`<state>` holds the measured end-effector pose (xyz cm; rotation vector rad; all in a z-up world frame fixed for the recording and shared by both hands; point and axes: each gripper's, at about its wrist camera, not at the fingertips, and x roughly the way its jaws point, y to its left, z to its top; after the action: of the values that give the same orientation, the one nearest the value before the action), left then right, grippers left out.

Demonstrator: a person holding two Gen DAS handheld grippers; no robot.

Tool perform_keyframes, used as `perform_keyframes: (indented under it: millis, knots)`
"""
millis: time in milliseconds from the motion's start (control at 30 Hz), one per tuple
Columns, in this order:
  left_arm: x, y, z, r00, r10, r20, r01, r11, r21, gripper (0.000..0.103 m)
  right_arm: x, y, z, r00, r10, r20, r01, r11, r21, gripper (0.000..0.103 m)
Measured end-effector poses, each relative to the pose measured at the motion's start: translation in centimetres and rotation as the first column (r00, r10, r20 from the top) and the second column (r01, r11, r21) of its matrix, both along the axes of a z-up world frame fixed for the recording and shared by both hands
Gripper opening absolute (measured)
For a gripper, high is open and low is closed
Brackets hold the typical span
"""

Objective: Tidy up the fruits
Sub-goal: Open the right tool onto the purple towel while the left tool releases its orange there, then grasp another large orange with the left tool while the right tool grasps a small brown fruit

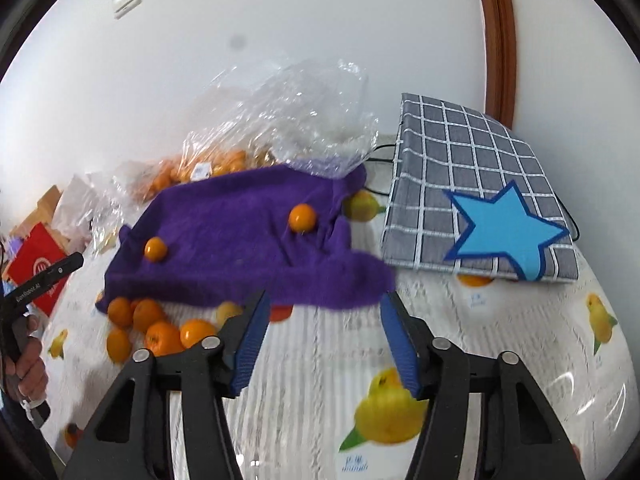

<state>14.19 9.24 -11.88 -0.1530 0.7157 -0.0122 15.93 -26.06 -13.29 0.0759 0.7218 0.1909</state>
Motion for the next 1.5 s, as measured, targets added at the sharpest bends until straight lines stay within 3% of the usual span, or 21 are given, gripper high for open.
perform_keyframes:
  millis: [200,467,633,733,900,1033,1200,1500]
  knots:
    - [-1.5,-0.9,-1.6,0.998,-0.058,-0.022,0.058,0.998,0.011,0.045,-1.3,1.7,-2.1,0.999,0.048,-0.015,-0.049,0.998,-0.035,0.044]
    - [0.4,-2.2,-4.2,0.993,-0.089,-0.08,0.087,0.996,-0.033,0.047,-0.4,3.0,-3.6,0.996,0.078,-0.04,-0.08,0.996,-0.046,0.043]
    - [2.3,-1.5,-5.9,0.988,-0.103,-0.115,0.087,0.987,-0.139,0.047,0.5,3.9,-4.1,0.993,0.105,-0.047,-0.107,0.993,-0.042,0.043]
    - [2.6,-1.3,-6.5,0.984,-0.13,-0.119,0.106,0.977,-0.188,0.038,1.1,4.5,-4.6,0.991,0.12,-0.061,-0.123,0.991,-0.049,0.043]
    - [2.0,-0.3,-5.8,0.99,-0.116,-0.084,0.1,0.98,-0.174,0.038,2.0,5.5,-5.1,0.985,0.151,-0.079,-0.155,0.987,-0.044,0.043]
    - [1.1,1.5,-5.3,0.997,-0.055,-0.049,0.048,0.989,-0.137,0.038,2.7,6.3,-5.0,0.98,0.185,-0.076,-0.186,0.982,-0.012,0.043]
    - [0.9,3.2,-5.4,0.999,-0.007,-0.05,-0.002,0.986,-0.165,0.038,3.5,7.2,-5.0,0.975,0.202,-0.091,-0.202,0.979,0.01,0.043]
    - [0.3,3.5,-5.0,0.999,0.034,-0.017,-0.036,0.992,-0.119,0.038,4.7,8.9,-5.7,0.971,0.212,-0.109,-0.216,0.976,-0.021,0.037]
